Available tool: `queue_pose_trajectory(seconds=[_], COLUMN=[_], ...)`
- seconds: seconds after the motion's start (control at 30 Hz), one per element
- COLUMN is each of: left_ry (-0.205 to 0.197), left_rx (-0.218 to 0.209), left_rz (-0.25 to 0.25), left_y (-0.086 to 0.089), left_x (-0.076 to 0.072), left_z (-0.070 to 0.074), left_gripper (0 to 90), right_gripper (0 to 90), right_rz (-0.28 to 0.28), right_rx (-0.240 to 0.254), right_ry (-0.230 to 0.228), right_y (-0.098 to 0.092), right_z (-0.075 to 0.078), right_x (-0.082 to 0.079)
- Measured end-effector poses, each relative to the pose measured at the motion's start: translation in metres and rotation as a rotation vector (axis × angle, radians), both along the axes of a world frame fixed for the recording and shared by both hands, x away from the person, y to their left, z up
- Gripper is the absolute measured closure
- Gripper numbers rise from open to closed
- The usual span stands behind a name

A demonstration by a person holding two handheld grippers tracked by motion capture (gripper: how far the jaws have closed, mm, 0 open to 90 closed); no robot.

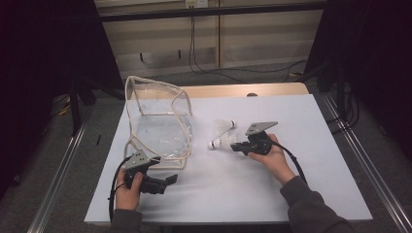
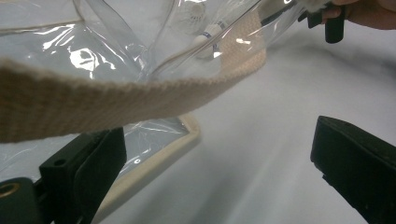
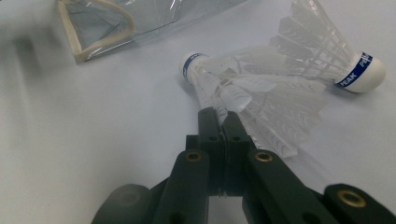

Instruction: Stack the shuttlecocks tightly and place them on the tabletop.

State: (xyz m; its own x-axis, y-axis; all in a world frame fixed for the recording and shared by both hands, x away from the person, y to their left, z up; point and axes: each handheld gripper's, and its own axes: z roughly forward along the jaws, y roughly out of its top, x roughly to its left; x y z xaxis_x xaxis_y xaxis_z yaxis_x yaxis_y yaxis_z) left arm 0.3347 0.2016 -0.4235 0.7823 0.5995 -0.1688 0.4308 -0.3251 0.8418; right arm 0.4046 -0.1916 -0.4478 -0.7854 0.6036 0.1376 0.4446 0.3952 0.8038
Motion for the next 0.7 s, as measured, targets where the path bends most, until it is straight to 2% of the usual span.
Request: queue_pose_trajectory(seconds=[0.37,0.7], left_ry=[-0.004,-0.001], left_rx=[0.002,0.002], left_rz=[0.000,0.000], left_y=[0.0004,0.0002], left_x=[0.0002,0.0000], left_z=[0.0000,0.0001], left_gripper=[3.7,3.7], right_gripper=[90.0,87.9], right_rz=[0.040,0.022], right_rx=[0.014,0.003], right_ry=[-0.004,-0.002], right_y=[0.0031,0.0030], right_z=[0.0022,0.0004], right_x=[-0.0010,-0.0004])
